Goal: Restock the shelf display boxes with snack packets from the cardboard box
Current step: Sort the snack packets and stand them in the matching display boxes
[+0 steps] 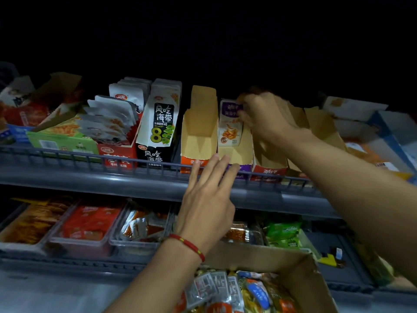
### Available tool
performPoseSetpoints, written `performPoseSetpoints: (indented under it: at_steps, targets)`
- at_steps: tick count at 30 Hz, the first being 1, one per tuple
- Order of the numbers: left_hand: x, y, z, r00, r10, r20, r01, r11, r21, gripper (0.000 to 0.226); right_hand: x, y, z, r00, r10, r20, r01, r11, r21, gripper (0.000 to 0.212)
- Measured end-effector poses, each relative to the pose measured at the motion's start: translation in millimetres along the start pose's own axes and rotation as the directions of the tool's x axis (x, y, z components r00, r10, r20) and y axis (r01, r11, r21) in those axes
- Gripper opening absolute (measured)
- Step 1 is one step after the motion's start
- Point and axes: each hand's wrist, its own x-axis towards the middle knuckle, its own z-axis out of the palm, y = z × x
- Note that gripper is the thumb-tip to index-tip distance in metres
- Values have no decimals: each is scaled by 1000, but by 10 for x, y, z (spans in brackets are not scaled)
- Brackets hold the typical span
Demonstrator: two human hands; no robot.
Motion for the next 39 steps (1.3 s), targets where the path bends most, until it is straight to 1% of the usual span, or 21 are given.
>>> performPoseSetpoints:
  at_steps: [3, 5, 7, 8, 10, 12, 13, 14, 15, 16, 17, 18, 19, 21, 25, 28, 30, 32, 34, 36, 39]
  targets:
    - [-111, 7, -8, 998, 25, -50, -25, 1000, 6, 67, -469, -16, -294, 980, -147, -134, 155, 986, 55, 24]
    - [-251, 38, -6, 992, 37, -123, -37, 999, 3, 51, -881, -54, -439, 981, -148, -126, 165, 977, 138, 25]
    - [-418, 100, 0, 988, 53, -143, -51, 999, 20, 35, -1351, -112, -522, 986, -156, -60, 165, 964, 208, 23]
    - [-504, 128, 36, 992, 60, -111, -56, 998, 35, 32, -1600, -141, -526, 985, -172, -25, 173, 956, 236, 20]
    - [-656, 178, 179, 998, 52, 28, -53, 998, 41, 30, -2077, -182, -469, 977, -204, 68, 179, 948, 262, 16]
    - [-793, 216, 372, 964, -6, 264, -1, 1000, 26, 27, -2502, -220, -330, 945, -172, 279, 98, 961, 260, 16]
    - [-857, 237, 459, 912, -53, 407, 44, 999, 32, 27, -2694, -242, -232, 891, -139, 433, 30, 968, 250, 18]
    - [-922, 256, 543, 841, -101, 532, 87, 995, 51, 27, -2875, -247, -110, 801, -110, 589, -30, 974, 223, 20]
    - [-975, 265, 614, 756, -143, 639, 115, 990, 85, 28, -3035, -257, 18, 682, -85, 727, -66, 982, 177, 24]
    - [-1014, 258, 674, 676, -171, 717, 121, 985, 120, 30, -3173, -286, 143, 563, -68, 824, -63, 990, 124, 28]
    - [-1041, 248, 719, 616, -187, 765, 116, 982, 147, 32, -3293, -332, 264, 487, -66, 871, -24, 996, 89, 32]
    - [-1055, 233, 754, 576, -200, 792, 115, 980, 164, 34, -3376, -379, 370, 443, -72, 893, 32, 997, 65, 36]
    - [-1058, 219, 788, 551, -212, 807, 118, 977, 176, 35, -3433, -420, 462, 429, -77, 900, 87, 995, 44, 40]
    - [-1055, 203, 849, 524, -238, 818, 137, 971, 195, 36, -3498, -468, 619, 447, -65, 892, 148, 989, -3, 46]
    - [-1036, 180, 874, 523, -247, 816, 155, 969, 194, 35, -3497, -550, 763, 477, -71, 876, 199, 980, -30, 40]
    - [-1031, 163, 862, 549, -256, 796, 207, 964, 168, 32, -3438, -600, 720, 518, -20, 855, 80, 996, -25, 28]
    - [-1040, 144, 859, 556, -263, 788, 268, 955, 130, 31, -3315, -614, 611, 558, 47, 829, -118, 993, 23, 17]
    - [-1036, 114, 869, 572, -269, 775, 371, 927, 48, 34, -3169, -552, 491, 603, 130, 787, -368, 921, 129, 18]
    - [-1008, 111, 856, 589, -248, 770, 466, 882, -73, 53, -3047, -458, 338, 612, 227, 758, -595, 764, 251, 17]
    - [-976, 131, 806, 598, -213, 772, 548, 812, -200, 87, -2974, -382, 181, 579, 324, 748, -772, 514, 375, 16]
    - [-959, 205, 678, 635, -166, 754, 592, 732, -337, 118, -2943, -311, -27, 435, 378, 817, -887, 28, 460, 16]
